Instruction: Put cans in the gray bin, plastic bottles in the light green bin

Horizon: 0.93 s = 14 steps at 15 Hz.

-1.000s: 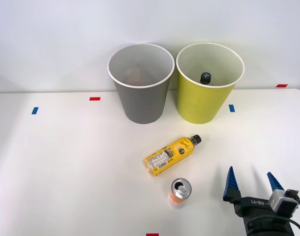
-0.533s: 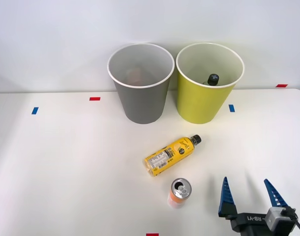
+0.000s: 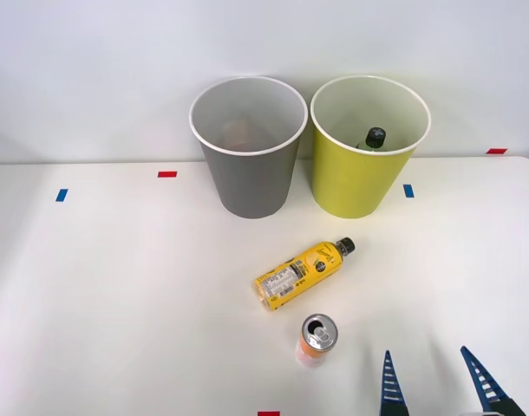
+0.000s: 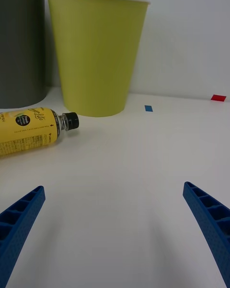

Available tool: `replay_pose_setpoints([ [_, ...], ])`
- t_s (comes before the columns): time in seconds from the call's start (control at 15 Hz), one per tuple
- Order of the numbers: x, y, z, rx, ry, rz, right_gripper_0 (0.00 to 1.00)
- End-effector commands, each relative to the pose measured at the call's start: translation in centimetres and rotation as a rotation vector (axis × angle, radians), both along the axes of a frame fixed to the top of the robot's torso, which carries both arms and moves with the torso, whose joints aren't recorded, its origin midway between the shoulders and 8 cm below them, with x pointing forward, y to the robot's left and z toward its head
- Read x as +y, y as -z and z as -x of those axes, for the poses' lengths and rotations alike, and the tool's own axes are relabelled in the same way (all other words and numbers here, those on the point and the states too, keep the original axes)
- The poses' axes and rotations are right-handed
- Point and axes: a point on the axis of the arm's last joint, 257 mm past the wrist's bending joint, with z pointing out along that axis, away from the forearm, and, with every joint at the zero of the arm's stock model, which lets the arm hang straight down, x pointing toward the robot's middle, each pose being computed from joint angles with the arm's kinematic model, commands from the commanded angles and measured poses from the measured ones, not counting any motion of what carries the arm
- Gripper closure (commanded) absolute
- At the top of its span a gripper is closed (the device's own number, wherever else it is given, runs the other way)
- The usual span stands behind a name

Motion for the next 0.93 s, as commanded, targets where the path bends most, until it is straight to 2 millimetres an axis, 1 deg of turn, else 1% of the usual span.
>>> replay_pose_setpoints([
  [0.07,0.16,1.9,1.4,0.016,0.018,-0.034,0.0],
  [0.27,-0.09,2.27,2.21,0.019,0.028,-0.039,0.0],
  [0.93,-0.23,2.27,2.32,0.019,0.032,-0.045,0.0],
])
